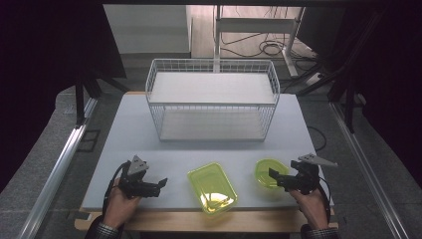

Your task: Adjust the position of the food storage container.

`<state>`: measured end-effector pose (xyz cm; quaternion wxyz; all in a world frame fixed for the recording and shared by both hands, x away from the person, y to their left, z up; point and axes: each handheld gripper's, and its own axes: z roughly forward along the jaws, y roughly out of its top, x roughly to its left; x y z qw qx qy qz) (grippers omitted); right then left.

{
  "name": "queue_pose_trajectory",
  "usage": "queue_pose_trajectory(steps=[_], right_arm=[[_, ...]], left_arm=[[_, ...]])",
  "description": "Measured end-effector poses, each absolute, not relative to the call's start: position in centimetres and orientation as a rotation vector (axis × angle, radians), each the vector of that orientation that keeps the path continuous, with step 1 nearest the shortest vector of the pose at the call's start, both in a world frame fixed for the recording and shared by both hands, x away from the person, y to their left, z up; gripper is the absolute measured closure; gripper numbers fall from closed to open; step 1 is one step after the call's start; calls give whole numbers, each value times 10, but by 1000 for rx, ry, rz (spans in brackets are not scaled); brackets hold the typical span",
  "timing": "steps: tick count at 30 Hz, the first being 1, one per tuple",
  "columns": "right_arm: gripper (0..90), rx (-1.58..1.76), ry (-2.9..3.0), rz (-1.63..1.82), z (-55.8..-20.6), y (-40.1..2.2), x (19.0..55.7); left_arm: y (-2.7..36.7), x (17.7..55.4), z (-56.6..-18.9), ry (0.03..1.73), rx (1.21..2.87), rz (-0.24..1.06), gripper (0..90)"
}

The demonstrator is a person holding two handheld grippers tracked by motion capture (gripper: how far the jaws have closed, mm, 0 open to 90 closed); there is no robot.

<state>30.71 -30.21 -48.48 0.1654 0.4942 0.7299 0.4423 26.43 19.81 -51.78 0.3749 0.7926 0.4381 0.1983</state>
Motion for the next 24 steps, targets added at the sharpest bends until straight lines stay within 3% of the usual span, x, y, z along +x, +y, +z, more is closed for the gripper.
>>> queue_pose_trajectory(steps=[9, 21, 24], right_arm=[[4, 1413, 2152, 1211, -485, -301, 307], [104, 1413, 2162, 1161, -485, -299, 307], [193, 1364, 2176, 1148, -480, -295, 305]], left_arm=[[194, 265, -523, 1081, 2046, 539, 24], [196, 267, -524, 1042, 2026, 499, 27], [195, 268, -525, 1050, 2038, 498, 27]])
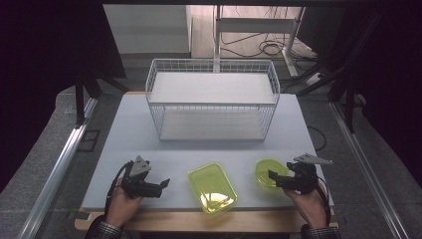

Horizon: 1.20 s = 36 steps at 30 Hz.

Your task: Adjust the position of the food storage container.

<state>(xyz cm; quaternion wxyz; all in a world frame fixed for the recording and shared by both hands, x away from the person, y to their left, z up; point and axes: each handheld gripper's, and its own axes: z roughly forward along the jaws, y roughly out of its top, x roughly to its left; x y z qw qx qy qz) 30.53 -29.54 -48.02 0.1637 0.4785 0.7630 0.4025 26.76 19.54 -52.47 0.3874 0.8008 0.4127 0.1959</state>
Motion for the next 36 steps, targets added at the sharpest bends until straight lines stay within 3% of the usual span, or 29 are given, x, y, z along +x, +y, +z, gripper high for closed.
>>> queue_pose_trajectory(steps=[7, 12, 20, 29, 36], right_arm=[[370, 1253, 2159, 1148, -465, -282, 295], [576, 1192, 2231, 1214, -459, -272, 289], [606, 1212, 2220, 1145, -461, -270, 291], [518, 1389, 2158, 1110, -476, -299, 312], [509, 1294, 2138, 1048, -465, -290, 303]], left_arm=[[195, 268, -525, 1048, 2044, 503, 28], [195, 268, -525, 1047, 2039, 511, 27], [194, 268, -525, 1046, 2048, 512, 27], [193, 269, -527, 1044, 2062, 506, 26], [193, 269, -527, 1048, 2062, 505, 27]])
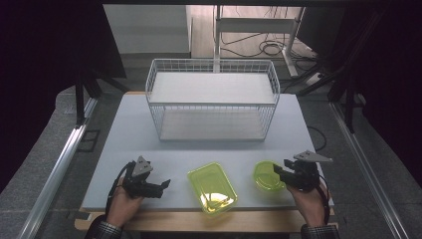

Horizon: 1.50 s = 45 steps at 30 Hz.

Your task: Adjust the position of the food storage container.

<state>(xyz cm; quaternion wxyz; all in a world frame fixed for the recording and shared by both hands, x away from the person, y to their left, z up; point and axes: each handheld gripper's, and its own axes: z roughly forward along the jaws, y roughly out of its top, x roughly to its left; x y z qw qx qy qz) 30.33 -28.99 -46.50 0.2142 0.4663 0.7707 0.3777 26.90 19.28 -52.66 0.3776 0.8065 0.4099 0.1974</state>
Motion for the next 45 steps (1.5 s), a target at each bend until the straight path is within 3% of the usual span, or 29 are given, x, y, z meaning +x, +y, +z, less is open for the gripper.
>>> queue_pose_trajectory(steps=[6, 7, 9, 13, 19, 39, 45], right_arm=[[719, 1154, 2277, 1092, -458, -262, 289], [719, 1154, 2277, 1092, -458, -262, 289], [827, 1111, 2347, 1145, -456, -249, 282], [884, 1063, 2457, 1164, -460, -232, 275], [889, 1031, 2535, 1063, -469, -224, 275], [890, 1186, 2422, 1036, -474, -270, 305], [890, 1145, 2421, 1061, -470, -265, 297]], left_arm=[[193, 269, -525, 1060, 2059, 493, 31], [193, 269, -525, 1060, 2059, 493, 32], [193, 269, -525, 1069, 2056, 486, 36], [192, 269, -525, 1076, 2059, 482, 38], [191, 269, -525, 1073, 2066, 483, 39], [184, 269, -523, 1064, 2110, 458, 35], [181, 271, -520, 1039, 2123, 469, 125]])
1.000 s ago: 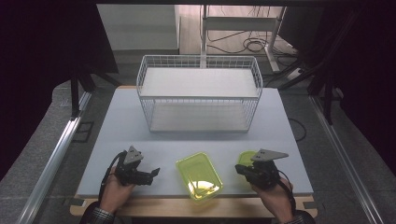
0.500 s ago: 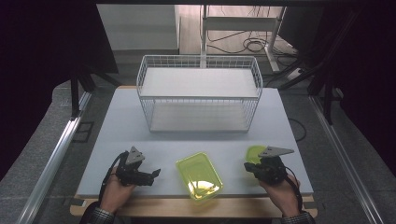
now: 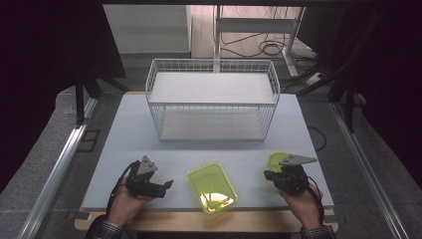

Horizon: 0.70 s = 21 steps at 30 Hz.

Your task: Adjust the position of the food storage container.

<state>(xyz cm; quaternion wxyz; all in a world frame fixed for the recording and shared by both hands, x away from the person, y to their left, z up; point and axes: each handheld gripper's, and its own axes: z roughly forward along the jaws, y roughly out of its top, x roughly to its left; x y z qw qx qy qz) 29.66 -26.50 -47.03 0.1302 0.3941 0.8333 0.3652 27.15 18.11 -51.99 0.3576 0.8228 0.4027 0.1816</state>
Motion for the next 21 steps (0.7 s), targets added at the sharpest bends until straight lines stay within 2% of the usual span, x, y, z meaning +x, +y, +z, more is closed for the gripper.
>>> queue_pose_trajectory(steps=[3, 10, 13, 17, 21], right_arm=[[890, 1131, 2452, 1084, -471, -259, 289], [891, 1076, 2530, 1123, -473, -239, 273], [891, 1070, 2567, 1139, -478, -234, 263], [891, 1052, 2621, 1157, -485, -225, 251], [891, 1018, 2677, 1164, -490, -215, 241]], left_arm=[[176, 279, -516, 996, 2127, 466, 263], [159, 303, -512, 903, 2122, 375, 658], [151, 313, -511, 857, 2130, 334, 787], [142, 323, -511, 810, 2132, 297, 883], [135, 329, -513, 790, 2139, 265, 900]])
